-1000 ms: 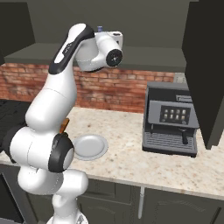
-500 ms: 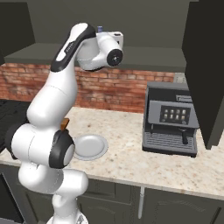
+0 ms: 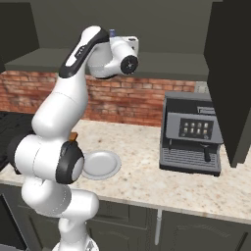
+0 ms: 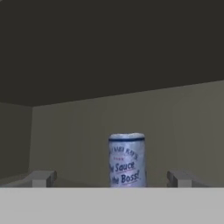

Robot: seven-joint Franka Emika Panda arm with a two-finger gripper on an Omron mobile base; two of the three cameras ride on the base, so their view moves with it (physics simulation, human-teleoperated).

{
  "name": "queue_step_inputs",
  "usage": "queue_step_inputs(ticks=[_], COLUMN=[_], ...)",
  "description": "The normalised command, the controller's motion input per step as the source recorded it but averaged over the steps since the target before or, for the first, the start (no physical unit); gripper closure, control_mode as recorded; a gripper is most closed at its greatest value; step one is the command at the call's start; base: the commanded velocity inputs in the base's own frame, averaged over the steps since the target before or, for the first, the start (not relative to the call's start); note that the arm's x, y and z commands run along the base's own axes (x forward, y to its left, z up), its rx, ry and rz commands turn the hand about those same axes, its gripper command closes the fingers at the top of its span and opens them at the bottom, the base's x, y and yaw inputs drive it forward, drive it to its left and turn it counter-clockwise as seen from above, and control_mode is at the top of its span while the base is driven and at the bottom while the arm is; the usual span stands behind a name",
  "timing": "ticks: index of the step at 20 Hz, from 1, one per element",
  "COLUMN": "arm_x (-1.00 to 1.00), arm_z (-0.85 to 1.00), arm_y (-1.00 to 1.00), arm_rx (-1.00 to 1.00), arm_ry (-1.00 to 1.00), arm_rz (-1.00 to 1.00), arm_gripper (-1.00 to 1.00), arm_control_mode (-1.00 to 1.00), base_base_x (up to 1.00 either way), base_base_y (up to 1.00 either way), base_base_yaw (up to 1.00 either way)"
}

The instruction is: Pick the chicken drumstick from the plate and place it on the cutting board. Then pick the condiment bottle from the cabinet and place it next to the cutting board.

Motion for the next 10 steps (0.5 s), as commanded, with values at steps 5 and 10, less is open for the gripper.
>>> queue_step_inputs(ticks=[5,10], arm_x=[0.15,0.12], arm_z=[-0.01,0.00], arm_y=[0.00,0.00], arm_rx=[0.00,0.00], arm_ry=[0.00,0.00], arm_rz=[0.00,0.00], arm_gripper=[-1.00,-1.00], arm_control_mode=[-1.00,-1.00], base_base_x=[0.00,0.00], base_base_y=[0.00,0.00], base_base_yaw=[0.00,0.00])
